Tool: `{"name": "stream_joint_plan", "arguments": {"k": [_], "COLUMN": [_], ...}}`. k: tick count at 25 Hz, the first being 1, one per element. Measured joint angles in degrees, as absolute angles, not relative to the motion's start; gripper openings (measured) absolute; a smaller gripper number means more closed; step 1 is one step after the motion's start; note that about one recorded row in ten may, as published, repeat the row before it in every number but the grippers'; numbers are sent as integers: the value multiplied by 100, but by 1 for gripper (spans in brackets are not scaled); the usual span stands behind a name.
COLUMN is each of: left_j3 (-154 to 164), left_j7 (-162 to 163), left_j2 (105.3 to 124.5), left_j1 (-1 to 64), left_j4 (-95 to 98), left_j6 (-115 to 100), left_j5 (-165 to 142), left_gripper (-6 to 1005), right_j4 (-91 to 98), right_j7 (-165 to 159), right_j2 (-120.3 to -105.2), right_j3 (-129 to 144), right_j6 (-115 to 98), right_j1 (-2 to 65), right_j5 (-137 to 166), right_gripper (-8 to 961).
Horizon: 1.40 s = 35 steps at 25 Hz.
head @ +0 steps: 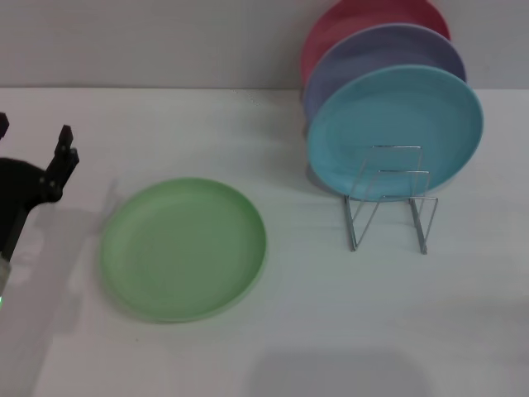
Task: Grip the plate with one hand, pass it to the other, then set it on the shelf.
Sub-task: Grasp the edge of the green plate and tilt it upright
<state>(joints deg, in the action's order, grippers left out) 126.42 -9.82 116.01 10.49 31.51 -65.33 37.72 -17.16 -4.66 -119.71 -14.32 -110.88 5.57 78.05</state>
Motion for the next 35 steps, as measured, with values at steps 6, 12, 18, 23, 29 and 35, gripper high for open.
{"name": "stream_joint_plan", "arguments": {"k": [6,12,18,23,29,35], "left_j3": [11905,11289,10837,10802,10719,10522], "left_j7": [-2101,-2076,-2098,-2105,-2113,-2341], "left_j2": [11377,11157,11257,11284,11287,11422], "left_j1": [297,-260,-370,-390,-349,-317], "left_j4": [5592,7591,8081,8093,8184,8265], "left_j6": [-4068,-1743,-851,-806,-427,-57], "left_j5": [3764,3761,3761,3761,3762,3761], "left_gripper": [806,806,805,805,805,804], "right_j4": [-1723,-1723,-1723,-1723,-1723,-1723], "right_j7": [-478,-482,-483,-484,-492,-493], "right_j2": [-11970,-11971,-11971,-11971,-11970,-11971], "right_j3": [-1433,-1432,-1433,-1433,-1433,-1433], "right_j6": [-11081,-11011,-10931,-10931,-10934,-10966], "right_j1": [595,665,699,658,643,665], "right_j5": [7805,7805,7805,7805,7805,7805], "right_gripper": [835,835,835,834,834,834]}}
